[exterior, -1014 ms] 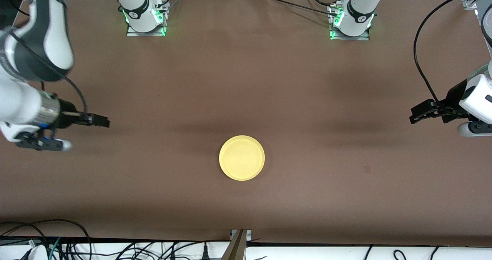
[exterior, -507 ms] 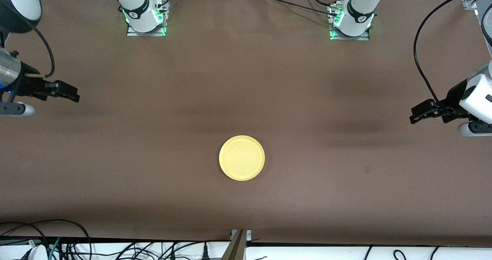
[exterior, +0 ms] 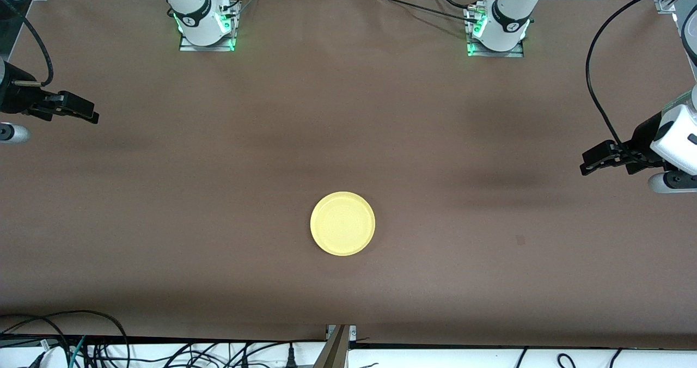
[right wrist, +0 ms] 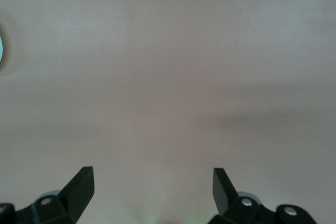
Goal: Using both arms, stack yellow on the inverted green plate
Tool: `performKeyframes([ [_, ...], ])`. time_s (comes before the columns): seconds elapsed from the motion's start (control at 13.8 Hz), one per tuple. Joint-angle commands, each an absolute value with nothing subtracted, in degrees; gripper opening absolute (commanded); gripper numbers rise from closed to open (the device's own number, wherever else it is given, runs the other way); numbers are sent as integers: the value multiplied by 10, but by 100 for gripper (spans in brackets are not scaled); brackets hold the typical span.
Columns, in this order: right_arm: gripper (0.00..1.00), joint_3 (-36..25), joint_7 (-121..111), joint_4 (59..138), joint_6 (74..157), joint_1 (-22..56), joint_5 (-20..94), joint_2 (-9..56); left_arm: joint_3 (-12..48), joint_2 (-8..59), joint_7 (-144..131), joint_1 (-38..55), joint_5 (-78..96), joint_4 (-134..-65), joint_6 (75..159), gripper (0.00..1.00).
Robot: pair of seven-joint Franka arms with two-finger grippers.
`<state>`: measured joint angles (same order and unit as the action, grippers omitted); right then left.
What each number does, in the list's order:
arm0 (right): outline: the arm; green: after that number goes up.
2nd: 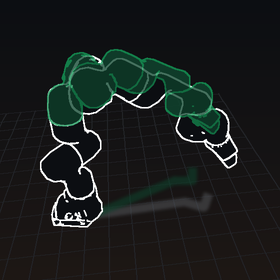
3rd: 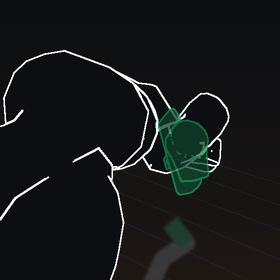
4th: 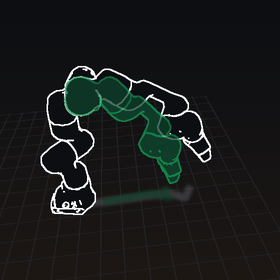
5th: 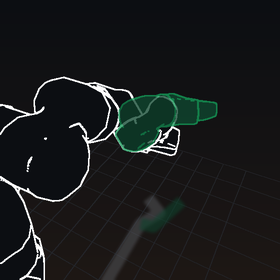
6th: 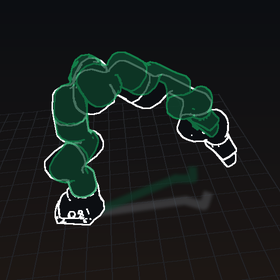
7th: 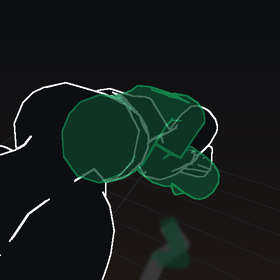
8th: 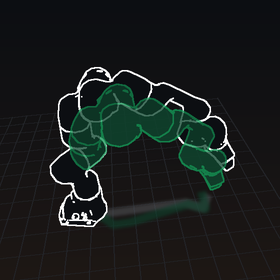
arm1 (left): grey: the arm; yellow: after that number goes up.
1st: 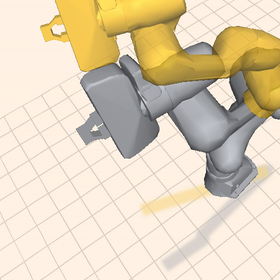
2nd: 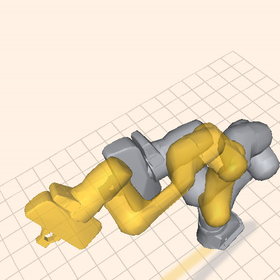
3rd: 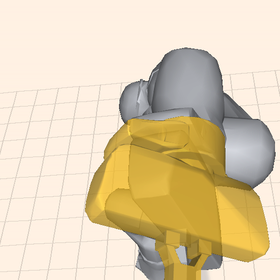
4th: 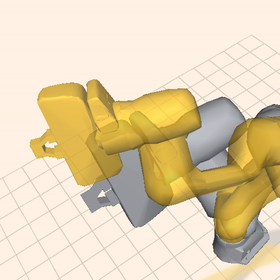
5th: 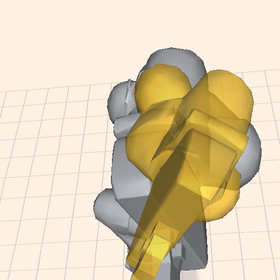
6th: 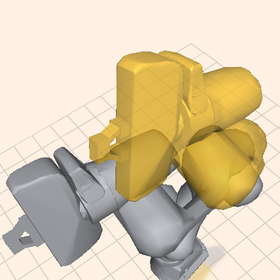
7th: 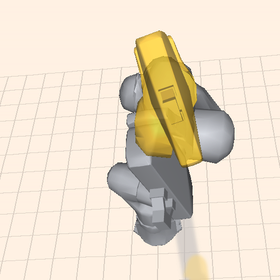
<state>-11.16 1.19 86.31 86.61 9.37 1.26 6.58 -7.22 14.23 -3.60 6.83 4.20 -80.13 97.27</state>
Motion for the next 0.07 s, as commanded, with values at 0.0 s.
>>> performKeyframes([
  [0.0, 100, -105, 3, 855, 859, 87, 11, 68, -74, 145, -33, 70, 43, -789, 967, 100],
])
